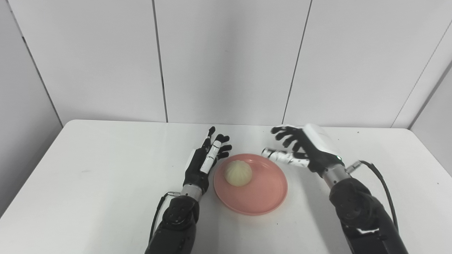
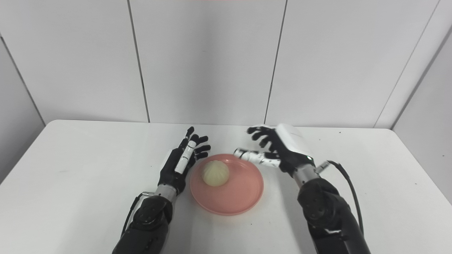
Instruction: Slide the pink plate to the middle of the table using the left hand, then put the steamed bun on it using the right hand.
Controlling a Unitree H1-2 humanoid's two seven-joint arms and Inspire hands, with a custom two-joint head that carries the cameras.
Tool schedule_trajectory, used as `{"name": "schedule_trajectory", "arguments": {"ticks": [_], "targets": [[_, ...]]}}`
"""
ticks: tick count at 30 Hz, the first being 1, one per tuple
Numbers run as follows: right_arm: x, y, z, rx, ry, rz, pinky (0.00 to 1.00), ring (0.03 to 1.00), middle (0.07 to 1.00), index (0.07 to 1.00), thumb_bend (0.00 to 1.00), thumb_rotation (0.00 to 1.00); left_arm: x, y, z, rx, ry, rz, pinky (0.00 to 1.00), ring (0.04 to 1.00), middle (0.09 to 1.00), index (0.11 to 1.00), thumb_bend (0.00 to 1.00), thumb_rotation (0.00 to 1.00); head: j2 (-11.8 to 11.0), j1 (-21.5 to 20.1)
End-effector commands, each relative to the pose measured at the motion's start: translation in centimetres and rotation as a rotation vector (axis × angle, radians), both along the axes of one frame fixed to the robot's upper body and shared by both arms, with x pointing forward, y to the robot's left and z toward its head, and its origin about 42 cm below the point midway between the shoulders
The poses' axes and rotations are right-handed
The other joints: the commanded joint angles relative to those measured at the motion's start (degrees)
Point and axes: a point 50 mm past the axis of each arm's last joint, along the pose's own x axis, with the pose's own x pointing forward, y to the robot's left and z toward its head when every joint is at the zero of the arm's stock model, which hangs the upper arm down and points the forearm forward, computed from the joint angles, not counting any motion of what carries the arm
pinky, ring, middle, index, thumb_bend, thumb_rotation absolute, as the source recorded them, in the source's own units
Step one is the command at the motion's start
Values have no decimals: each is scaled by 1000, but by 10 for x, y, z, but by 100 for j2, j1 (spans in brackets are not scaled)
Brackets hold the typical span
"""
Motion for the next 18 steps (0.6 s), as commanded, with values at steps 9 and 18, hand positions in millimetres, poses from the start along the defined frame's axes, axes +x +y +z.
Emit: {"name": "schedule_trajectory", "arguments": {"ticks": [9,18], "targets": [[5,5,-60,699,-48,-30,745,823,852,835,838,954,-7,14,7,92,-103,116,996,995,996,999,611,898,27,-91],[4,17,-83,772,0,-24,774,838,875,830,819,977,-14,24,10,77,-70,88,1000,1000,1000,1000,573,937,33,-296]]}}
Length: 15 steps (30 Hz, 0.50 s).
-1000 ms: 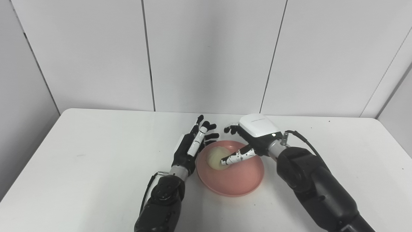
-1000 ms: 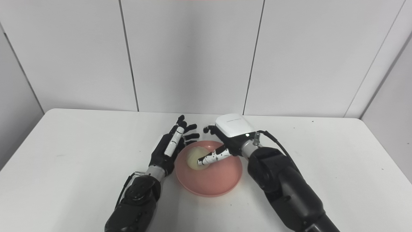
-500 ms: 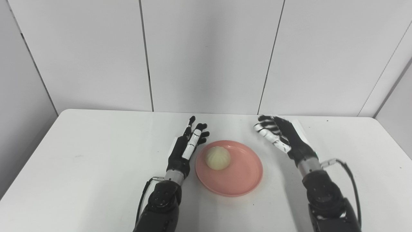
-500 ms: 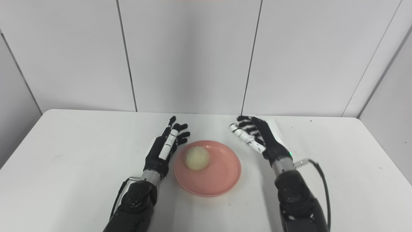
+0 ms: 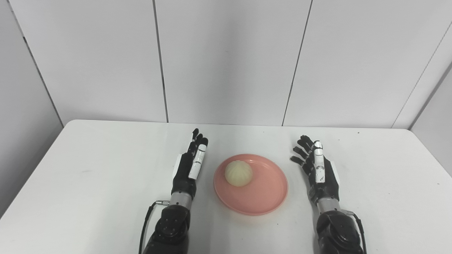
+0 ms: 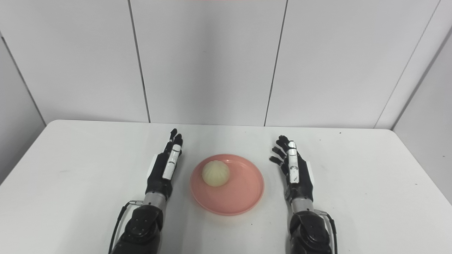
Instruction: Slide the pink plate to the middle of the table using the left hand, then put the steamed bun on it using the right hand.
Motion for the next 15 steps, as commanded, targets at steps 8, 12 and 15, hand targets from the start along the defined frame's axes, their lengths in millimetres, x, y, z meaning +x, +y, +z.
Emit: {"name": "schedule_trajectory", "arguments": {"ticks": [8,12,15], "targets": [[-5,16,-5,-121,-53,31,890,910,917,851,815,999,1,-1,18,-24,13,-33,1000,1000,1000,1000,649,948,23,-105],[-6,16,-5,-152,-65,26,924,920,917,847,833,1000,1,-2,19,-44,24,-39,1000,1000,1000,1000,664,945,16,-111],[-7,18,-6,-162,-71,26,938,921,916,849,843,1000,1,-3,20,-64,28,-34,1000,1000,1000,1000,674,937,20,-119]]}}
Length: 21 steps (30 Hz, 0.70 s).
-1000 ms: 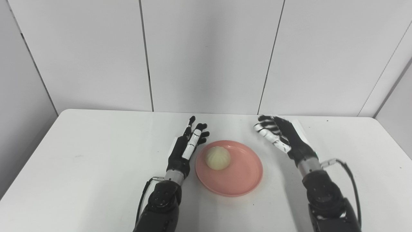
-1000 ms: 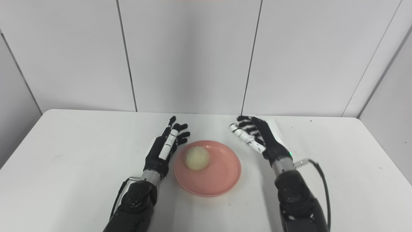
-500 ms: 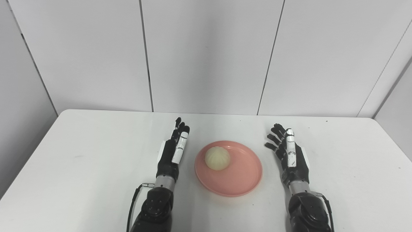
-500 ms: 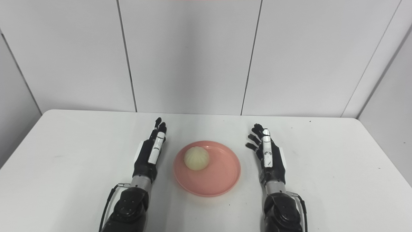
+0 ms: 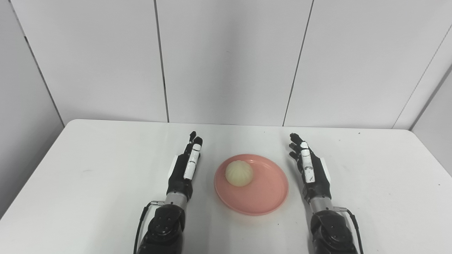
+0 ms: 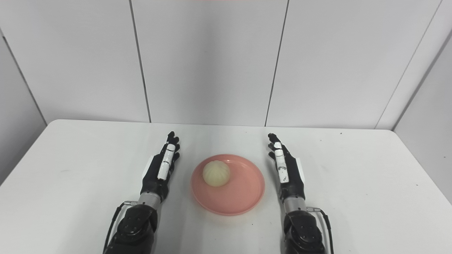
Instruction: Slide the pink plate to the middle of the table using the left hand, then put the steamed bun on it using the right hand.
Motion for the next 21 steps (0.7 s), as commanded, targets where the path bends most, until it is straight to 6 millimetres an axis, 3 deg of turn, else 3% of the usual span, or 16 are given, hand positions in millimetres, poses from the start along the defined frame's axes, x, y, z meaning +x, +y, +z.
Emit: {"name": "schedule_trajectory", "arguments": {"ticks": [1,7,21], "targets": [[-6,3,-8,-3,-25,0,944,924,920,854,846,1000,3,-6,13,-26,-30,-16,1000,1000,1000,1000,678,934,4,5],[-7,5,-8,-50,-20,29,958,935,936,875,870,1000,3,-6,14,-51,-46,4,1000,1000,1000,1000,639,940,3,2],[-7,9,-8,46,26,48,978,956,967,907,865,997,1,-4,13,-52,-90,16,1000,1000,1000,1000,610,937,25,-71]]}}
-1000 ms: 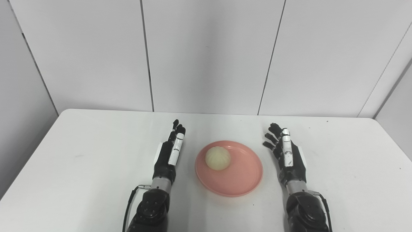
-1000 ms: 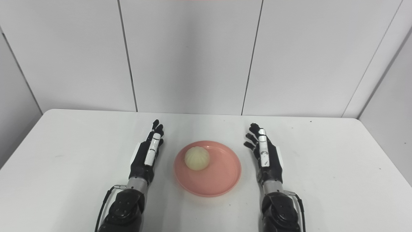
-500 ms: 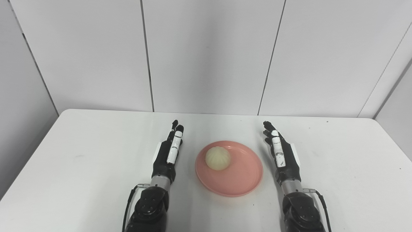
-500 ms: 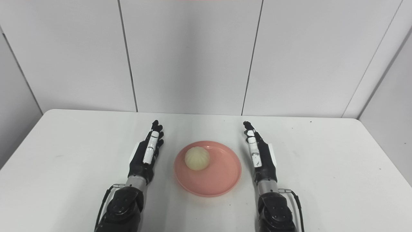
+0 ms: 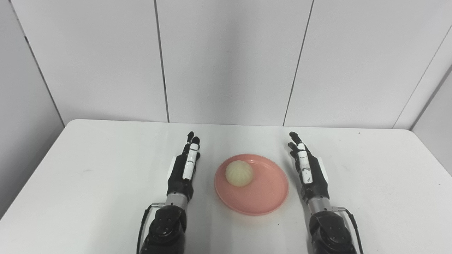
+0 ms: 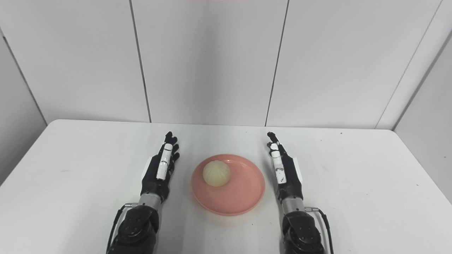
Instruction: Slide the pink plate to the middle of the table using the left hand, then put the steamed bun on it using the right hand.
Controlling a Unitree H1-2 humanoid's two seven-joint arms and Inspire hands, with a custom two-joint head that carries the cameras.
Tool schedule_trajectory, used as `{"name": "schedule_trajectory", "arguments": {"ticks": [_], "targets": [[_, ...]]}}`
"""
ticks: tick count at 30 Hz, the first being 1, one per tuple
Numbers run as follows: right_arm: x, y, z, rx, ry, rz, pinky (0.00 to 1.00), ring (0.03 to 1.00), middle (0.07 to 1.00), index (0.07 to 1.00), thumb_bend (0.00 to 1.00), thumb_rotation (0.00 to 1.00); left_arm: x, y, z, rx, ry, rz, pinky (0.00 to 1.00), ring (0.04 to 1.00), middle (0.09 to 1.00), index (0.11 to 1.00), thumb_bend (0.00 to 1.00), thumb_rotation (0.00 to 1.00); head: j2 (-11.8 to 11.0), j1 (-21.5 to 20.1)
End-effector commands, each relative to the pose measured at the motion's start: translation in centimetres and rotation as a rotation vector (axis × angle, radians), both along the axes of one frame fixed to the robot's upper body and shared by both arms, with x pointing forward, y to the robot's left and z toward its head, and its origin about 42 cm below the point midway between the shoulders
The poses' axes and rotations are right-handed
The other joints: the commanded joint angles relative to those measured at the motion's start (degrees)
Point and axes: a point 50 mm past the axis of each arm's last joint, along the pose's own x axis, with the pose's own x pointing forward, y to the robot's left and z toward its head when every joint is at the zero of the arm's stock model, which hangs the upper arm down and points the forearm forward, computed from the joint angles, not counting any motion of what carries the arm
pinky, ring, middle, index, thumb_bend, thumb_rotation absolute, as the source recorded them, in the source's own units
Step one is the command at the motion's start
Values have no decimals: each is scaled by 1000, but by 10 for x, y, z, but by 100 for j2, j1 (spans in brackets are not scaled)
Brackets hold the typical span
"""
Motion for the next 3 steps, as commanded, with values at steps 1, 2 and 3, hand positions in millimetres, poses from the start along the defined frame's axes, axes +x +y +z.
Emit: {"name": "schedule_trajectory", "arguments": {"ticks": [1,2,3], "targets": [[-5,5,-8,31,25,13,980,956,968,910,863,997,4,-2,15,8,-84,-10,1000,1000,1000,1000,596,943,7,-5],[-5,6,-8,34,26,14,981,955,970,914,859,997,4,-2,14,17,-88,-13,1000,1000,1000,1000,585,945,7,-5],[-5,6,-8,38,26,15,981,954,972,917,855,998,4,-2,14,21,-91,-16,1000,1000,1000,1000,581,942,5,-10]]}}
